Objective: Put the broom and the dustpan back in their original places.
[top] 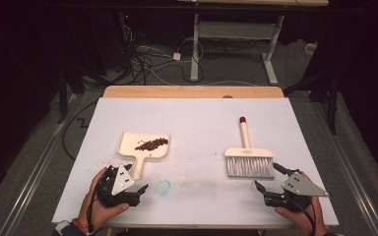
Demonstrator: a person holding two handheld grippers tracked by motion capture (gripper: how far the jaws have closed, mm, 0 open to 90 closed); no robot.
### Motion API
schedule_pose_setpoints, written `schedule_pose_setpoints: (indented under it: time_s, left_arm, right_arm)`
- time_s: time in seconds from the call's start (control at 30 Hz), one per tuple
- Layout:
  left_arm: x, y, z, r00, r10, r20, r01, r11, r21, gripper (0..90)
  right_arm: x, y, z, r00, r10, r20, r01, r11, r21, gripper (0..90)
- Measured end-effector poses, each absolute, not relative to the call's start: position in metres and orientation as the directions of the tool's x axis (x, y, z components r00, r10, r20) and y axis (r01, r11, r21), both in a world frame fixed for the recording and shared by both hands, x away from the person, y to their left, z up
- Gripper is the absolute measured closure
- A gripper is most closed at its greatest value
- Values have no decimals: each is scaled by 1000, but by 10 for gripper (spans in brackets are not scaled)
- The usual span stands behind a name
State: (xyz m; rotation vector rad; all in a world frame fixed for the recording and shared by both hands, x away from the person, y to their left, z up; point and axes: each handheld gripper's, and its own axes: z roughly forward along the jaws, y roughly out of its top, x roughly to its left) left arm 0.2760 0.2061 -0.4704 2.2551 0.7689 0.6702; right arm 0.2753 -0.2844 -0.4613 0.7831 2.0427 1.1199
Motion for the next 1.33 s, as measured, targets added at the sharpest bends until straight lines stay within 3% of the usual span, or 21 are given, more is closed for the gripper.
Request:
schedule_pose_setpoints:
  time_s: [0.3, 1.33]
  left_arm:
    - [276, 206, -470, 695, 674, 251, 336, -613, 716, 187]
    - [278, 204, -469, 696, 672, 252, 334, -614, 716, 187]
  right_arm:
    - [271, -283, -457, -587, 760, -277, 143, 434, 889, 204]
    - [273, -281, -458, -592, 757, -277, 164, 449, 878, 203]
